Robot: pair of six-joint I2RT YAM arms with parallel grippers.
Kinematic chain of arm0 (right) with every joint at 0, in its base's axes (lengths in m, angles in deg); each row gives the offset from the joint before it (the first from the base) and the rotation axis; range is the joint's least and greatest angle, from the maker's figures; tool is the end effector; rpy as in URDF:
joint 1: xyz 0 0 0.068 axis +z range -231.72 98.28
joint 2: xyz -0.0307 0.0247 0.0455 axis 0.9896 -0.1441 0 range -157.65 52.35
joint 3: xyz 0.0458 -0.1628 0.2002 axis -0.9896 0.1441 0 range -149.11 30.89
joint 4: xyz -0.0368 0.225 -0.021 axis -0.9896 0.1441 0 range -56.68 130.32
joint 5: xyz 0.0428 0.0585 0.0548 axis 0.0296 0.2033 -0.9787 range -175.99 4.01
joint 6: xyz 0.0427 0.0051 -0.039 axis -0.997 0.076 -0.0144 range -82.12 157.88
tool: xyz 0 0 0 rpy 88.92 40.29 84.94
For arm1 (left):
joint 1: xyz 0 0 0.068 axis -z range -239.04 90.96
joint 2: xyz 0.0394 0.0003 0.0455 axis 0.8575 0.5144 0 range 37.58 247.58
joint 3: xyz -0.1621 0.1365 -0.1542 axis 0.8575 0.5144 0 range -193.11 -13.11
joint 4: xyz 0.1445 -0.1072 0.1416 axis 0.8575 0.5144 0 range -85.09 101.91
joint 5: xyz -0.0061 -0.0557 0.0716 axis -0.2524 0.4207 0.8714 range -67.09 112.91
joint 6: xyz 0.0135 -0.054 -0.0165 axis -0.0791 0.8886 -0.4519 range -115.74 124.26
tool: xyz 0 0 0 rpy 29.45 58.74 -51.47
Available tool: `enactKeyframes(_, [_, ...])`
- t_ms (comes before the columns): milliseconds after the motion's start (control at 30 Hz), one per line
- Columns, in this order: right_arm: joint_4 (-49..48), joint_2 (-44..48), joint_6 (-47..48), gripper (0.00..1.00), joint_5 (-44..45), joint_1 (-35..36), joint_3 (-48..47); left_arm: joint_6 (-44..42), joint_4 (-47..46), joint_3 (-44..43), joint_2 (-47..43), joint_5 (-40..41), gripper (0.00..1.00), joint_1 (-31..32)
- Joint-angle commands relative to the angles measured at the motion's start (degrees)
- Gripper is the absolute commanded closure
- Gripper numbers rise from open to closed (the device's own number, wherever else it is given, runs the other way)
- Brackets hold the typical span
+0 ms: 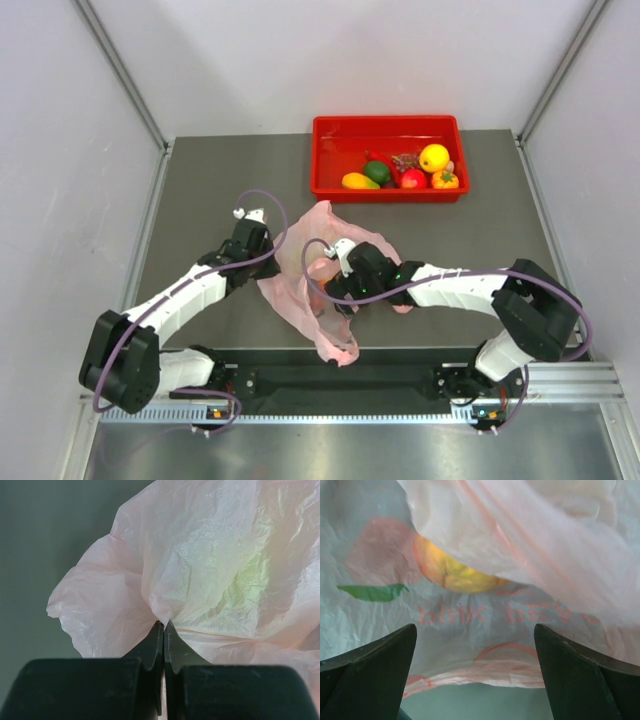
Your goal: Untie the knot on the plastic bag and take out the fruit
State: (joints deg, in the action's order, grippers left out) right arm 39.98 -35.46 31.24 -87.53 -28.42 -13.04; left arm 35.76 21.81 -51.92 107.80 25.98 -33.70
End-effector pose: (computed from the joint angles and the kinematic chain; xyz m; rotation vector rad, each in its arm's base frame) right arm 0.1644 0.2225 0.1747 -1.0074 2.3054 0.4799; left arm 0.2014 -0.0929 0.2070 -0.1566 2.4448 -0.3862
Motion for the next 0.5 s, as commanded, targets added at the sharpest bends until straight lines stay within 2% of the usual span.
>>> enactKeyframes(0, [-3.75, 0.89, -1.54, 0.0, 2.86, 1.63, -4.06, -0.66, -1.53, -0.92, -1.66, 0.27, 1.0, -0.12])
enactKeyframes(233, [-6.22, -2.1, -4.17, 0.0, 6.46, 3.48, -7.58, -0.74, -2.32, -1.01, -1.84, -0.61, 1.0, -0.12])
enactKeyframes(467, [-3.41, -10.87, -5.85, 0.0, 9.98, 3.65, -14.78, -0.92, -2.32, -1.27, -1.93, -0.96, 1.0, -0.12])
